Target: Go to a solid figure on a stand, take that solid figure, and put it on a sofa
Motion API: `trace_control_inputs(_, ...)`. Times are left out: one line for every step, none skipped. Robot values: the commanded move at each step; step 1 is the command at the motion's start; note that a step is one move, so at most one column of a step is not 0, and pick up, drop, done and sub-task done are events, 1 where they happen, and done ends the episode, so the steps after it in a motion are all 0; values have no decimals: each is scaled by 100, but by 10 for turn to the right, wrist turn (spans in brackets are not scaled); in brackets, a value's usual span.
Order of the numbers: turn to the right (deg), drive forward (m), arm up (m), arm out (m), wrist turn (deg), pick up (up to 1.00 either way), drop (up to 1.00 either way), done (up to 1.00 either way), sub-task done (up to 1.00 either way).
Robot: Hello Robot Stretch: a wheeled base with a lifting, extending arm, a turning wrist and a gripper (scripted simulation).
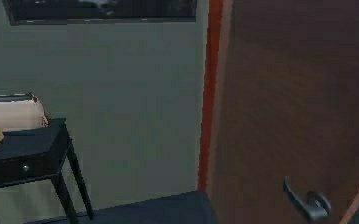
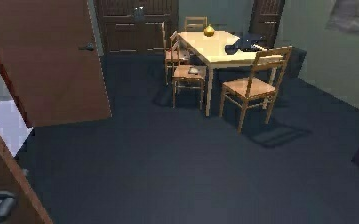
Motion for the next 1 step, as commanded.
trace_control_inputs(0,40,0,0,0,0,0,0,0)
